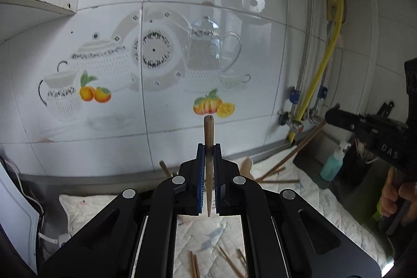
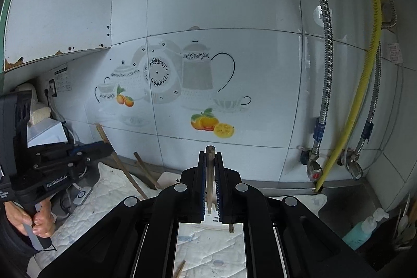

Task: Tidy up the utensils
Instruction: 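Lift and carry the left gripper's chopstick to the white holder while the right carries its own, then lower the left gripper's chopstick into the holder and open while the right releases its own, then move both open grippers back over the chopsticks on the mat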

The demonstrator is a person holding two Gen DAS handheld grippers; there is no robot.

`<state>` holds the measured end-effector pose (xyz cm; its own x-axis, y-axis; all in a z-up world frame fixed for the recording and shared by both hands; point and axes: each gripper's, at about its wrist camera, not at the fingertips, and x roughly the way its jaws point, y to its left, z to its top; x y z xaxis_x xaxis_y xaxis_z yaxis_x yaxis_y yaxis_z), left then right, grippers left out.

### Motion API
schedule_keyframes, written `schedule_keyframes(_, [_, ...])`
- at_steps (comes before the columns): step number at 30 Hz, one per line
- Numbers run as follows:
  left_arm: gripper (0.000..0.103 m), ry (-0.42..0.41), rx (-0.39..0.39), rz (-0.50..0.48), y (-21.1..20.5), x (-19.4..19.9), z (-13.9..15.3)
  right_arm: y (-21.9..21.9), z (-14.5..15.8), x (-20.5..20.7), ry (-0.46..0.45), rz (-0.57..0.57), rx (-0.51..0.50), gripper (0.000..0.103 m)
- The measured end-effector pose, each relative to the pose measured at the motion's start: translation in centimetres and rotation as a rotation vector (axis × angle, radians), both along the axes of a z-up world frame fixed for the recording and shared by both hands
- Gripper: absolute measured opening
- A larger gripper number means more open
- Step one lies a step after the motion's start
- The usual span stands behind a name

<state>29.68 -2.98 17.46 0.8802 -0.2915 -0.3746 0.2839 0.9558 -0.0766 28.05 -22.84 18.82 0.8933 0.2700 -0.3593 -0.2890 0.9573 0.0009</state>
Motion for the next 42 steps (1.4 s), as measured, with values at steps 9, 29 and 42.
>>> schedule_keyframes(9, [0.005, -0.08, -0.008, 0.105, 0.9, 3.3, 0.3, -0.1, -0.6, 3.9, 0.019, -0.043, -0.016, 0.007])
schedule_keyframes(29, [0.012, 0.032, 0.045, 0.11, 1.7, 1.3, -1.9, -0.4, -3.7, 2.1, 0.078, -0.042, -0.016, 0.023])
schedule_keyframes(42, [0.018, -0.067, 0.132, 0.213, 3.8, -14.5, 5.3, -0.8, -2.7, -7.1, 0.012, 0.021, -0.005, 0.03])
